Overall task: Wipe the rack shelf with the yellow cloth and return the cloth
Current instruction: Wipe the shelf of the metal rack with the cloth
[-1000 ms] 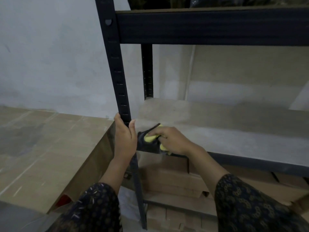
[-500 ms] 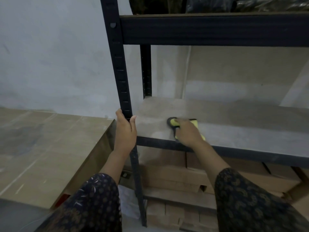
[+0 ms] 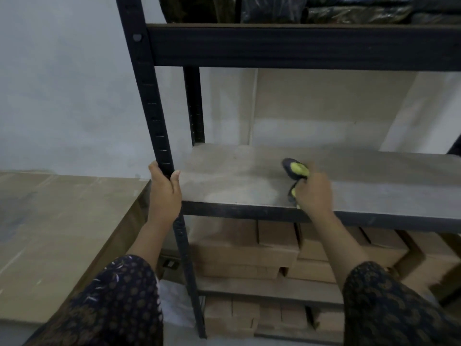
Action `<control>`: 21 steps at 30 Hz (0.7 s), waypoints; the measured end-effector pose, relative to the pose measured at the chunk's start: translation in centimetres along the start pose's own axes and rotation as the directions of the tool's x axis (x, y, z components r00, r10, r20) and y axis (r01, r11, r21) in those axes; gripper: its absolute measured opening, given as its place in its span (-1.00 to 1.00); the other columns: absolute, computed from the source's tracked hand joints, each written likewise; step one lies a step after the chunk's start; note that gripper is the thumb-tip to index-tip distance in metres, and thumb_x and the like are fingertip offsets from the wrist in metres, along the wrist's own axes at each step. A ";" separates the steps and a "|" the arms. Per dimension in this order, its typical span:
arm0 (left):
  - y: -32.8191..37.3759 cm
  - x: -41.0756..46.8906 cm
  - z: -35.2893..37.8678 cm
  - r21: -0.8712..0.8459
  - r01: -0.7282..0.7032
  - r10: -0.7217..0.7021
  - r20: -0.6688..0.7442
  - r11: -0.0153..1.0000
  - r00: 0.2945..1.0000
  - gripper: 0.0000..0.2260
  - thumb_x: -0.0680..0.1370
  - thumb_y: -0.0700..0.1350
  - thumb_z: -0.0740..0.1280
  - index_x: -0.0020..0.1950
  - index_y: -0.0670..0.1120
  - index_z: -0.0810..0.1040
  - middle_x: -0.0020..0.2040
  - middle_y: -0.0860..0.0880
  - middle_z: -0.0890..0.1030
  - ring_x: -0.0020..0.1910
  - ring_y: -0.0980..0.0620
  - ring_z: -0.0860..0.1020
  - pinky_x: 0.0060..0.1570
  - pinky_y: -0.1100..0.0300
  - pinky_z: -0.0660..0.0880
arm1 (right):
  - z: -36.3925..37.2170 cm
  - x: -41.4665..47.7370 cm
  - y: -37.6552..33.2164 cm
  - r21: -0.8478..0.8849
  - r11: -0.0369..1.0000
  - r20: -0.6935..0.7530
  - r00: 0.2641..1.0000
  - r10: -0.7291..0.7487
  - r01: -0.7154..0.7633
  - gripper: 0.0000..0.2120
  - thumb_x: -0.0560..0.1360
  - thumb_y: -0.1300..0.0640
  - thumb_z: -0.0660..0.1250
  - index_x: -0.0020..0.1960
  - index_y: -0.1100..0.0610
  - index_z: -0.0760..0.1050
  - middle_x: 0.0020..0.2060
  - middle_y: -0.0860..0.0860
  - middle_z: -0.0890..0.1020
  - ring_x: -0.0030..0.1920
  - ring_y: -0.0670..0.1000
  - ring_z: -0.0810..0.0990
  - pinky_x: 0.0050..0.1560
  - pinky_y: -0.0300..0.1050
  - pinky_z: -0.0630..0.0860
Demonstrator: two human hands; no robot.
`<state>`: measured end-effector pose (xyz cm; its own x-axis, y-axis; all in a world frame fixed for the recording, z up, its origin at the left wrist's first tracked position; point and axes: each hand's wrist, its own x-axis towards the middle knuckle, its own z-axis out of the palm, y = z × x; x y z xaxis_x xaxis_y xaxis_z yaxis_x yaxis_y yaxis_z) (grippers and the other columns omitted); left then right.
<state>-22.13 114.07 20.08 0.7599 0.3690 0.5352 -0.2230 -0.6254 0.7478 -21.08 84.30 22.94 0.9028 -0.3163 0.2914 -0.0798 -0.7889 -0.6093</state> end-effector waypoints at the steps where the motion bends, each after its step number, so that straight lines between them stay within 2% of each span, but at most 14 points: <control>1: 0.0 0.0 0.0 0.002 0.004 -0.004 -0.001 1.000 1.000 -0.72 0.64 -0.07 0.15 0.29 -0.13 0.20 0.03 -0.08 0.50 -0.09 0.01 0.50 -0.28 0.40 0.33 | 0.4 0.5 1.3 -0.103 0.994 0.033 0.998 0.051 -0.048 -0.64 0.51 0.22 0.21 0.29 0.28 0.37 0.19 0.30 0.50 0.17 0.31 0.48 0.14 0.15 0.46; 3: 0.0 0.0 0.0 -0.002 0.002 -0.002 0.002 1.000 1.000 -0.73 0.64 -0.07 0.16 0.29 -0.13 0.21 0.03 -0.09 0.50 -0.09 0.01 0.50 -0.28 0.39 0.34 | 1.4 0.7 2.5 -0.176 0.977 0.100 0.985 0.139 -0.120 -0.58 0.55 0.11 0.19 0.32 0.33 0.32 0.28 0.31 0.44 0.27 0.31 0.41 0.26 0.13 0.36; 5: -0.1 0.1 0.0 -0.008 0.002 -0.002 0.000 1.000 1.000 -0.73 0.64 -0.06 0.16 0.28 -0.12 0.21 0.03 -0.11 0.50 -0.10 -0.01 0.51 -0.28 0.36 0.36 | 2.3 0.3 2.1 -0.174 0.981 0.113 0.988 0.110 -0.089 -0.58 0.55 0.10 0.17 0.33 0.30 0.35 0.28 0.28 0.45 0.28 0.29 0.43 0.26 0.10 0.36; 8: -0.1 0.1 -0.1 -0.023 0.022 -0.022 0.011 0.999 1.000 -0.71 0.64 -0.07 0.16 0.30 -0.11 0.20 0.02 -0.10 0.49 -0.10 0.02 0.50 -0.27 0.37 0.37 | 3.8 -1.3 -0.7 -0.118 0.993 0.178 0.984 0.001 0.020 -0.62 0.52 0.14 0.17 0.31 0.20 0.42 0.26 0.23 0.50 0.25 0.25 0.47 0.24 0.05 0.39; 11: -0.1 -0.1 -0.2 -0.037 0.005 -0.005 0.014 0.999 1.000 -0.72 0.64 -0.07 0.17 0.30 -0.11 0.20 0.01 -0.07 0.48 -0.14 0.08 0.49 -0.28 0.39 0.37 | 6.0 -4.5 -4.2 -0.072 0.981 0.231 0.960 -0.157 0.178 -0.60 0.50 0.20 0.18 0.33 0.20 0.42 0.27 0.21 0.50 0.26 0.22 0.47 0.30 0.04 0.37; 15: 0.0 0.0 -0.4 -0.045 -0.023 0.025 0.025 0.999 0.999 -0.72 0.63 -0.08 0.17 0.29 -0.14 0.21 -0.02 -0.08 0.48 -0.20 0.09 0.49 -0.32 0.36 0.37 | 7.0 -7.9 -8.3 0.110 0.942 0.306 0.891 -0.335 0.316 -0.59 0.50 0.28 0.18 0.34 0.17 0.44 0.27 0.15 0.52 0.25 0.19 0.48 0.32 -0.04 0.37; 16: 0.0 0.0 -0.5 -0.048 -0.032 0.033 0.026 0.998 0.999 -0.73 0.63 -0.08 0.17 0.28 -0.13 0.21 -0.04 -0.07 0.48 -0.22 0.12 0.48 -0.32 0.36 0.38 | 6.6 -8.3 -8.9 0.172 0.937 0.349 0.871 -0.347 0.305 -0.61 0.50 0.31 0.17 0.30 0.16 0.47 0.22 0.15 0.55 0.17 0.21 0.54 0.23 -0.02 0.46; 17: -0.1 0.0 -0.5 -0.052 -0.038 0.039 0.028 0.998 0.999 -0.74 0.64 -0.08 0.17 0.27 -0.12 0.21 -0.05 -0.06 0.48 -0.23 0.14 0.48 -0.32 0.35 0.39 | 5.9 -8.5 -9.4 0.248 0.937 0.396 0.858 -0.329 0.245 -0.63 0.50 0.34 0.15 0.25 0.16 0.51 0.15 0.18 0.59 0.02 0.24 0.61 0.04 0.01 0.58; 19: -0.2 0.0 -0.6 -0.062 -0.043 0.045 0.038 0.997 0.998 -0.75 0.64 -0.07 0.17 0.26 -0.09 0.21 -0.07 -0.05 0.48 -0.21 0.11 0.50 -0.30 0.29 0.45 | 4.3 -8.1 -9.7 0.382 0.920 0.431 0.864 -0.260 0.086 -0.65 0.48 0.39 0.11 0.13 0.15 0.55 -0.04 0.21 0.61 -0.28 0.22 0.65 -0.35 0.00 0.63; 20: -0.2 0.0 -0.6 -0.067 -0.041 0.044 0.043 0.997 0.998 -0.75 0.64 -0.06 0.17 0.26 -0.07 0.21 -0.07 -0.04 0.48 -0.20 0.09 0.51 -0.29 0.28 0.46 | 3.6 -7.4 -9.5 0.407 0.913 0.378 0.902 -0.209 0.042 -0.64 0.47 0.41 0.12 0.11 0.14 0.56 -0.11 0.22 0.63 -0.32 0.21 0.66 -0.37 0.03 0.63; 21: -0.3 0.1 -0.6 -0.071 -0.040 0.043 0.045 0.997 0.998 -0.76 0.63 -0.06 0.17 0.25 -0.06 0.21 -0.07 -0.03 0.48 -0.19 0.10 0.51 -0.29 0.29 0.46 | 3.0 -6.4 -8.9 0.390 0.920 0.277 0.947 -0.159 0.040 -0.61 0.46 0.41 0.14 0.15 0.14 0.56 -0.13 0.24 0.65 -0.27 0.24 0.67 -0.29 0.10 0.64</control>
<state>-22.37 114.69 20.16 0.7765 0.3103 0.5484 -0.2958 -0.5889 0.7521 -24.89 94.95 24.28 0.9853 -0.0281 0.1684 0.1277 -0.5329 -0.8365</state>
